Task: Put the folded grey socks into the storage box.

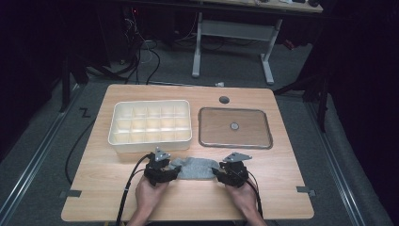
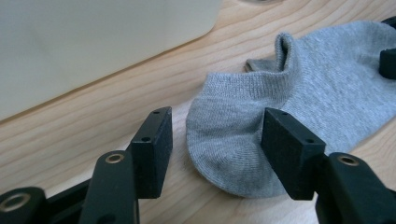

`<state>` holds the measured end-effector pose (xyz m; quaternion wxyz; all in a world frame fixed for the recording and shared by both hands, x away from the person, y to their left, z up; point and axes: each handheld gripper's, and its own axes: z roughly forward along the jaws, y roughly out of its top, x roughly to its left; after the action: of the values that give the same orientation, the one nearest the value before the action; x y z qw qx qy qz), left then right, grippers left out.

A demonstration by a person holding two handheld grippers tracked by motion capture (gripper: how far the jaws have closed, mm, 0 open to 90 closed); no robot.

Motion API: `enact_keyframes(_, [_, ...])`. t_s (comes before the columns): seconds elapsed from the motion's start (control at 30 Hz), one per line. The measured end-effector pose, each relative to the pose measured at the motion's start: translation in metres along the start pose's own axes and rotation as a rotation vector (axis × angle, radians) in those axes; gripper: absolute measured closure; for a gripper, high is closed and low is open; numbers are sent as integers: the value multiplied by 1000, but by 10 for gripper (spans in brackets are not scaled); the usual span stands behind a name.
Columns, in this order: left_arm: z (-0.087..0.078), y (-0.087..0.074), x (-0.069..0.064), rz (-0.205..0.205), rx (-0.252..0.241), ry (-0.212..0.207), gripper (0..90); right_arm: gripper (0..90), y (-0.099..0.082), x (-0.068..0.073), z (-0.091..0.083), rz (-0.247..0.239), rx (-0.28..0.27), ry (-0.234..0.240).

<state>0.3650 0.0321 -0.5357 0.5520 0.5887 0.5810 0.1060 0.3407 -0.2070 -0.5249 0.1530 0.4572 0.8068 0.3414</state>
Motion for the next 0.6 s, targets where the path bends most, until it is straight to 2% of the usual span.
enact_keyframes(0.1, [6, -1, -6, 4, 11, -4, 440, 583, -2, -5, -3, 1, 5, -12])
enact_keyframes(0.17, [9, -3, -11, 26, 18, -3, 439, 578, -4, -10, -5, 5, 1, -13])
enact_keyframes(0.27, [10, -4, -14, 25, 17, -6, 434, 574, -5, -17, -7, 14, 2, -13])
enact_keyframes(0.37, [11, -5, -17, 19, 20, -10, 435, 573, -6, -20, -8, 16, 2, -17])
enact_keyframes(0.5, [8, -8, -19, 45, 47, -30, 460, 573, -6, -20, -8, 22, -1, -27])
enact_keyframes(0.6, [8, -6, -18, 32, 55, -34, 460, 568, -5, -20, -6, 20, -7, -25])
